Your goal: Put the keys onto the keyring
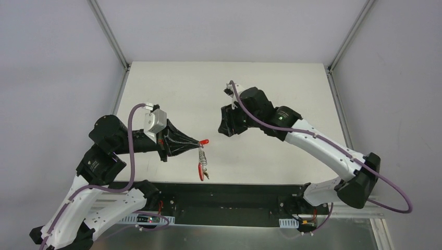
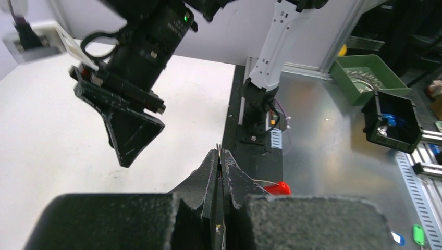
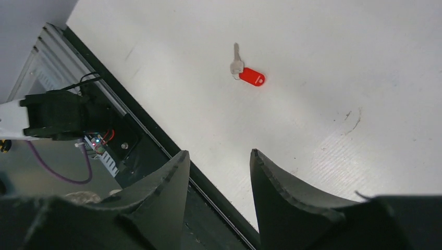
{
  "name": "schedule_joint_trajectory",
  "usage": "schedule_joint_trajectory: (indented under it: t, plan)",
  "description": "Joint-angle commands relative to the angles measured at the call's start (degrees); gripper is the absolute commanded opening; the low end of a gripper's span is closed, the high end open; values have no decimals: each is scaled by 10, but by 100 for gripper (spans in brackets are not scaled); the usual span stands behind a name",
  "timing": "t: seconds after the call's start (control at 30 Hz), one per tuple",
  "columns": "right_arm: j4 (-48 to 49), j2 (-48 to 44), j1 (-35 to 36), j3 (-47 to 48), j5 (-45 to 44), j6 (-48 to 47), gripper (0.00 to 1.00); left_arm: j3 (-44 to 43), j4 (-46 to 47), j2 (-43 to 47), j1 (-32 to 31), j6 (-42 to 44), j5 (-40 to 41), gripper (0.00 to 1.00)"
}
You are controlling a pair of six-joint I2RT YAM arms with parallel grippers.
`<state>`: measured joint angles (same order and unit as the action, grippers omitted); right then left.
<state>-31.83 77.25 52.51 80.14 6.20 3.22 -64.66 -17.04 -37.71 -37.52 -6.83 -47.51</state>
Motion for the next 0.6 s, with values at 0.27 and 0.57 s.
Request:
schedule_joint_trajectory:
  t: [0.27, 0.57]
  plan:
    - [179, 156, -8, -60, 95, 10, 50, 27, -49, 43, -2, 24, 115, 0]
    - [214, 323, 27, 18, 48, -71, 51, 57, -66, 61, -2, 47, 189, 0]
